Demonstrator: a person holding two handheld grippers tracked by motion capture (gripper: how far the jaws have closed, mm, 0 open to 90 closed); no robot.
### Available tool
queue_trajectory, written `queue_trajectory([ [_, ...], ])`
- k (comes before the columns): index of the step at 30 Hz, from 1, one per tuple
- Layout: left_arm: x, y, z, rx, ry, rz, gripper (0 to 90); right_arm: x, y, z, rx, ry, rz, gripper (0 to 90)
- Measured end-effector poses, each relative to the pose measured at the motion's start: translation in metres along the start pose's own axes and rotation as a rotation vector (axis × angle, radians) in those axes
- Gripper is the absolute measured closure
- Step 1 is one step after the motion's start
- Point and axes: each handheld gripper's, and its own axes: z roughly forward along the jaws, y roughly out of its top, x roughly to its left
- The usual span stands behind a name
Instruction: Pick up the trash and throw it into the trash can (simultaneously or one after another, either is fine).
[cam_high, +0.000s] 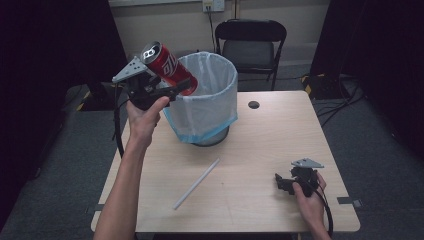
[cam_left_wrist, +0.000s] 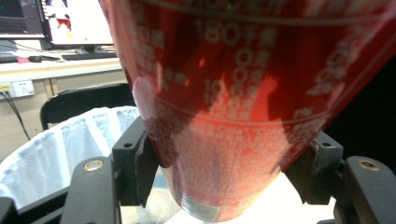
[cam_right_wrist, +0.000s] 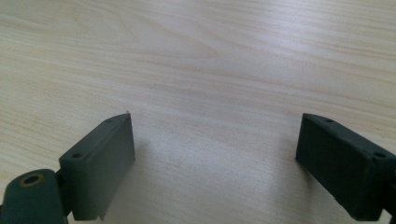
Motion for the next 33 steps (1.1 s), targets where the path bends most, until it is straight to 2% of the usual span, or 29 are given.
queue_trajectory([
  [1, 0.001, 0.0, 0.006, -0.003, -0.005, 0.0, 34.2, 0.0, 0.0, 0.0, 0.0, 0.0, 0.0, 10.7],
  [7, 0.011, -0.002, 0.02, 0.007, -0.005, -0.012, 34.2, 0.0, 0.0, 0.0, 0.0, 0.0, 0.001, 10.7],
  [10, 0.014, -0.007, 0.024, -0.007, 0.002, -0.014, 34.1, 0.0, 0.0, 0.0, 0.0, 0.0, 0.001, 10.7],
  [16, 0.022, -0.011, 0.035, 0.025, 0.022, -0.013, 34.1, 0.0, 0.0, 0.0, 0.0, 0.0, 0.001, 10.7],
  [17, 0.025, -0.012, 0.037, 0.026, 0.012, -0.016, 34.0, 0.0, 0.0, 0.0, 0.0, 0.0, 0.001, 10.7],
  [21, 0.028, -0.007, 0.042, 0.031, 0.027, 0.008, 33.8, 0.0, 0.0, 0.0, 0.0, 0.0, 0.0, 10.7],
  [24, 0.032, -0.004, 0.046, 0.035, 0.025, -0.001, 33.4, 0.0, 0.0, 0.0, 0.0, 0.0, 0.0, 10.7],
  [25, 0.035, -0.004, 0.048, 0.03, 0.045, -0.012, 32.3, 0.0, 0.0, 0.0, 0.0, 0.0, 0.0, 10.7],
  [29, 0.038, -0.003, 0.048, 0.022, 0.049, -0.02, 18.6, 0.0, 0.0, 0.0, 0.0, 0.0, 0.001, 10.7],
  [30, 0.038, -0.003, 0.047, 0.01, 0.041, -0.025, 18.6, 0.0, 0.0, 0.0, 0.0, 0.0, 0.001, 10.7],
  [31, 0.037, -0.003, 0.047, 0.011, 0.051, -0.023, 18.3, 0.0, 0.0, 0.0, 0.0, 0.0, 0.001, 10.7],
  [33, 0.038, -0.003, 0.046, 0.018, 0.036, -0.025, 16.2, 0.0, 0.0, 0.0, 0.0, 0.0, 0.001, 10.7],
])
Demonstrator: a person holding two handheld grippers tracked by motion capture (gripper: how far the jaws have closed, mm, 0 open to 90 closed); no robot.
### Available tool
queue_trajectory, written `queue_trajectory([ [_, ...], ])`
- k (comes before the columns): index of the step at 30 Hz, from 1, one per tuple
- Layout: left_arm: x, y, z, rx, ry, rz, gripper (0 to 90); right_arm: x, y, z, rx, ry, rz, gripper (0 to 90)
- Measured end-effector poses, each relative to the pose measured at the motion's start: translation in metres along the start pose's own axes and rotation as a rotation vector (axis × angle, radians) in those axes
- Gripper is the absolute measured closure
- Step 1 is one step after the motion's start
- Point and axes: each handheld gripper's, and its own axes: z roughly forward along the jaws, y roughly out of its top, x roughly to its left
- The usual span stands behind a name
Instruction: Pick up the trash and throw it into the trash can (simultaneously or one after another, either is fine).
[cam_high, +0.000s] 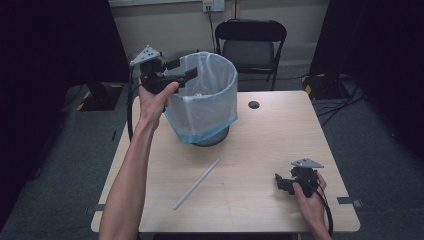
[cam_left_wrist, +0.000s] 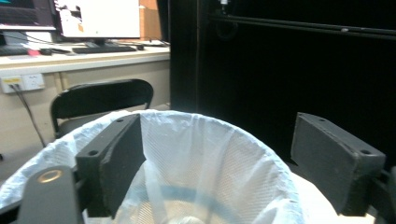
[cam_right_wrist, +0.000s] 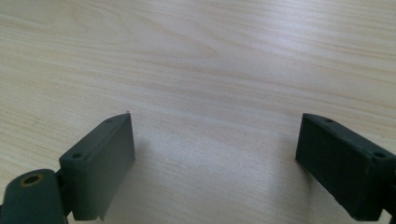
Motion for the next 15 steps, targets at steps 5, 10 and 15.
queue_trajectory([
  [5, 0.003, -0.002, -0.003, 0.009, 0.0, -0.029, 16.0, 0.0, 0.0, 0.0, 0.001, 0.001, 0.0, 10.7],
  [10, 0.003, -0.003, -0.01, 0.021, 0.004, -0.026, 16.0, 0.0, 0.0, 0.0, 0.0, 0.001, 0.0, 10.6],
  [15, 0.0, 0.0, -0.016, 0.038, -0.02, -0.03, 17.2, 0.0, 0.0, 0.0, 0.001, 0.001, 0.0, 10.6],
])
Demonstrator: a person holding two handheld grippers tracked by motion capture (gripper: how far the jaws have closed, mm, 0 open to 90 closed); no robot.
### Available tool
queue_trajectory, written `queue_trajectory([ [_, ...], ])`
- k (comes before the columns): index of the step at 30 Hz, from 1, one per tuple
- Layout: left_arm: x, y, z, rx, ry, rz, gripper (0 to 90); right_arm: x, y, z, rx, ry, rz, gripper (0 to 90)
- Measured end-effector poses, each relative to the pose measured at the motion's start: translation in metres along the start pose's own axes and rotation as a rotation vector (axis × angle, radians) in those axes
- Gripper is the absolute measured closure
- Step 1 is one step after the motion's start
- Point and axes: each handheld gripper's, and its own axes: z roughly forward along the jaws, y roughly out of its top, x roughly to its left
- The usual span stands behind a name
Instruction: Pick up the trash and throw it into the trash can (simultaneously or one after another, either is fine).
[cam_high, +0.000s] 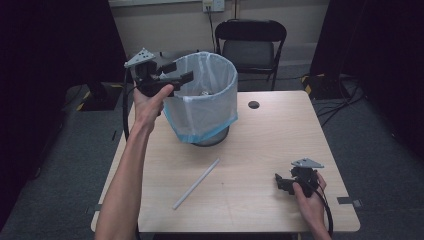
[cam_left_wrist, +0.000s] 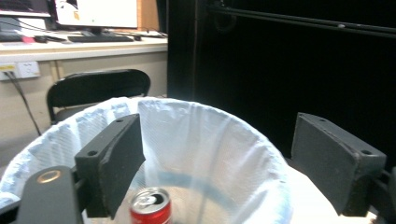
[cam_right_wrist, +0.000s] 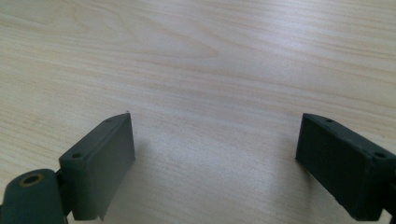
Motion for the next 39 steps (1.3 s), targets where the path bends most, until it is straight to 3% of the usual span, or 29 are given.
queue_trajectory([
  [2, -0.003, 0.001, -0.003, 0.006, 0.005, 0.015, 17.3, 0.0, 0.0, 0.0, 0.0, 0.0, -0.001, 10.6],
  [3, -0.006, 0.001, -0.006, 0.023, 0.013, 0.042, 17.3, 0.0, 0.0, 0.0, 0.0, 0.0, 0.0, 10.6],
  [10, -0.014, -0.001, -0.019, 0.031, 0.001, 0.07, 16.8, 0.0, 0.0, 0.0, 0.0, 0.0, 0.0, 10.6],
  [15, -0.017, -0.009, -0.038, 0.033, -0.001, 0.092, 16.4, 0.0, 0.0, 0.0, 0.0, 0.0, 0.0, 10.7],
  [21, -0.02, -0.019, -0.055, 0.017, -0.021, 0.052, 16.3, 0.0, 0.0, 0.0, 0.0, 0.0, 0.0, 10.6],
  [24, -0.022, -0.024, -0.062, 0.027, -0.026, 0.066, 16.3, 0.0, 0.0, 0.0, 0.0, 0.0, 0.0, 10.6],
  [26, -0.02, -0.031, -0.068, 0.048, -0.033, 0.056, 16.3, 0.0, 0.0, 0.0, 0.0, 0.0, 0.0, 10.6],
  [33, -0.014, -0.065, -0.083, 0.11, 0.011, 0.038, 16.5, 0.0, 0.0, 0.0, 0.0, 0.0, 0.0, 10.6],
  [38, -0.017, -0.082, -0.09, 0.149, 0.015, 0.038, 17.0, 0.0, 0.0, 0.0, 0.0, 0.0, 0.0, 10.6],
  [39, -0.019, -0.088, -0.093, 0.16, -0.004, 0.029, 17.0, 0.0, 0.0, 0.0, 0.0, 0.0, -0.001, 10.6],
])
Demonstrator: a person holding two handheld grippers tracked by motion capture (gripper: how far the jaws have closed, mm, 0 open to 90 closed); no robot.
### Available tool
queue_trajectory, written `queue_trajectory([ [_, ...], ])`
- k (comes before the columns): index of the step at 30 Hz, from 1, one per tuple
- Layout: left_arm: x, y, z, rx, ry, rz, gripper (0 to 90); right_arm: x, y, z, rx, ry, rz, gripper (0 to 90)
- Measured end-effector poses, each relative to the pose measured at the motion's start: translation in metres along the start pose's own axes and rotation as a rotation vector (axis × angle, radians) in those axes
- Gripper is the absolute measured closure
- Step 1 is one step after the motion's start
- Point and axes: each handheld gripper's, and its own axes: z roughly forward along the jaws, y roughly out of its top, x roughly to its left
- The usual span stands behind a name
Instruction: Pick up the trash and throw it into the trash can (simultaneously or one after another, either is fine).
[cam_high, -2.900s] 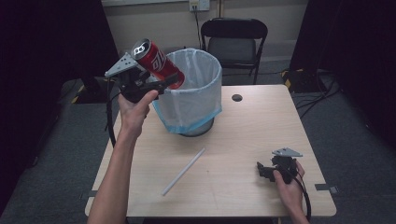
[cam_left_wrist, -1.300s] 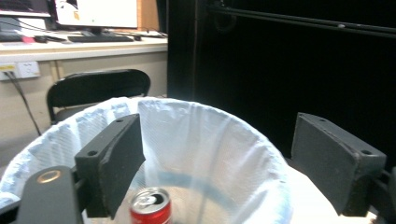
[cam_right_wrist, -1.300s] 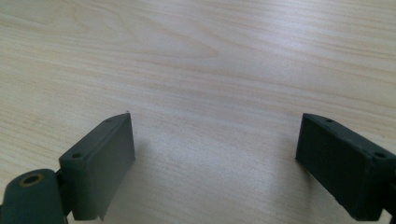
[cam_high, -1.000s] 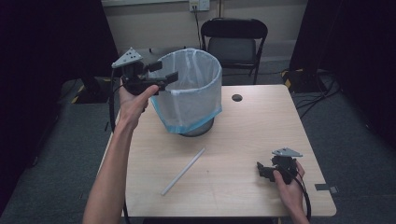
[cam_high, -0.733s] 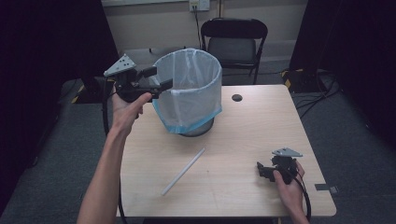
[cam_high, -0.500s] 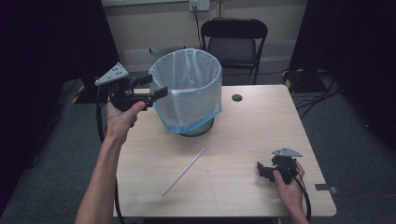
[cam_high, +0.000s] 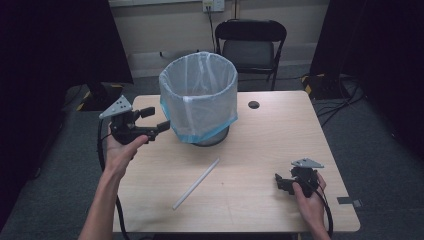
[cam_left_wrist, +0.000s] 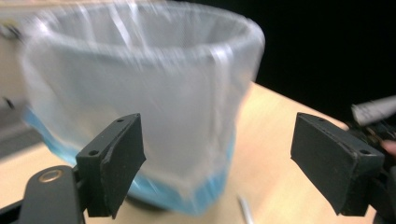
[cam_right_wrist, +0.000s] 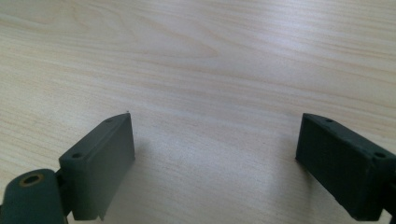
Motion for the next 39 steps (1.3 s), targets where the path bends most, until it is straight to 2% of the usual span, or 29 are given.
queue_trajectory([
  [4, -0.011, -0.022, -0.006, 0.056, 0.028, 0.026, 17.0, 0.0, 0.0, 0.0, 0.0, 0.0, 0.0, 10.6],
  [6, -0.016, -0.034, -0.006, 0.093, 0.024, 0.041, 18.0, 0.0, 0.0, 0.0, 0.0, 0.0, 0.001, 10.6],
  [7, -0.018, -0.041, -0.006, 0.104, 0.014, 0.04, 21.2, 0.0, 0.0, 0.0, 0.0, 0.0, 0.0, 10.6],
  [11, -0.021, -0.065, -0.002, 0.148, 0.004, 0.018, 22.3, 0.0, 0.0, 0.0, 0.0, 0.0, 0.001, 10.6],
  [14, -0.024, -0.083, 0.0, 0.162, -0.008, -0.015, 22.3, 0.0, 0.0, 0.0, 0.0, 0.0, 0.0, 10.7],
  [16, -0.028, -0.098, 0.002, 0.192, -0.007, -0.024, 22.4, 0.0, 0.0, 0.0, 0.001, 0.0, 0.001, 10.6],
  [18, -0.03, -0.103, 0.003, 0.199, -0.018, -0.03, 22.9, 0.0, 0.0, 0.0, 0.0, 0.0, 0.0, 10.6],
  [21, -0.037, -0.119, 0.008, 0.244, -0.03, -0.028, 23.3, 0.0, 0.0, 0.0, 0.001, 0.0, 0.001, 10.6],
  [22, -0.039, -0.124, 0.009, 0.25, -0.042, -0.035, 23.3, 0.0, 0.0, 0.0, 0.0, 0.0, 0.0, 10.6],
  [24, -0.041, -0.136, 0.011, 0.237, -0.083, -0.08, 24.0, 0.0, 0.0, 0.0, 0.0, 0.0, 0.001, 10.6],
  [25, -0.042, -0.141, 0.012, 0.245, -0.076, -0.085, 25.7, 0.0, 0.0, 0.0, 0.0, 0.0, 0.0, 10.7],
  [28, -0.046, -0.148, 0.016, 0.316, -0.066, -0.058, 25.8, 0.0, 0.0, 0.0, 0.0, 0.0, 0.0, 10.6],
  [31, -0.053, -0.154, 0.015, 0.34, -0.087, -0.057, 25.8, 0.0, 0.0, 0.0, 0.0, 0.0, 0.001, 10.6],
  [34, -0.057, -0.164, 0.018, 0.387, -0.092, -0.049, 26.9, 0.0, 0.0, 0.0, 0.0, 0.0, 0.001, 10.6],
  [39, -0.061, -0.177, 0.024, 0.437, -0.097, -0.054, 33.7, 0.0, 0.0, 0.0, 0.0, 0.0, 0.0, 10.6],
])
